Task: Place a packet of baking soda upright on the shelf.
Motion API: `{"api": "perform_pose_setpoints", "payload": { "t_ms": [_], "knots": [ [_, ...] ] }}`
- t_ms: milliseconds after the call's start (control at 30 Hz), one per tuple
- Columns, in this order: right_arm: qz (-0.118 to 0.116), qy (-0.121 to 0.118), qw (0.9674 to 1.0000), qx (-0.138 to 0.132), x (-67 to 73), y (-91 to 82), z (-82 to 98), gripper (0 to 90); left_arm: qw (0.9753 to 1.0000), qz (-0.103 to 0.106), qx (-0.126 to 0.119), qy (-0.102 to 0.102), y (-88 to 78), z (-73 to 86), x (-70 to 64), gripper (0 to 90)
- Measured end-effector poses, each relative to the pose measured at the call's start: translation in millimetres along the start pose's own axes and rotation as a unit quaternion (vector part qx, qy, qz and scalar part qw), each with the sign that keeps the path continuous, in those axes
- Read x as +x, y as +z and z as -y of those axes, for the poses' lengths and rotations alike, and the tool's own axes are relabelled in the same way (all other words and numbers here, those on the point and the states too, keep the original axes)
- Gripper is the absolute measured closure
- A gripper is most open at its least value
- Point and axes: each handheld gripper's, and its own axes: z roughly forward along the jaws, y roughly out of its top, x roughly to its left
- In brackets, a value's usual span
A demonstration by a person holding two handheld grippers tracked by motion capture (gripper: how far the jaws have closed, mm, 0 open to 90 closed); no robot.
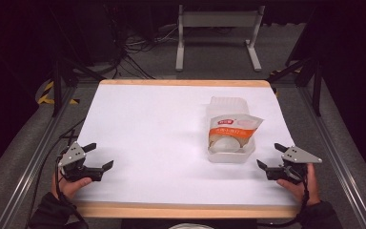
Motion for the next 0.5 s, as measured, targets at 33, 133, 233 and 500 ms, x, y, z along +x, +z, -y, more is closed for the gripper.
{"api": "perform_pose_setpoints", "payload": {
  "t_ms": [33,133,233,500],
  "knots": [
    [0.000,0.000,1.0000,0.000,0.0,0.0,0.0,10.1,1.0000,0.000,0.000,0.000,0.0,0.0,0.0,6.5],
    [0.003,0.000,1.0000,-0.003,-0.1,-0.4,0.2,10.1,1.0000,0.002,0.006,0.006,2.8,0.2,-2.0,6.4],
    [0.005,0.002,1.0000,-0.004,-0.1,-0.7,0.4,10.2,1.0000,0.004,0.003,0.005,3.1,0.1,-2.6,6.5],
    [0.005,0.003,1.0000,-0.003,-0.3,-0.6,0.3,10.3,1.0000,0.004,0.003,0.005,4.7,0.0,-1.4,6.4]
  ]
}}
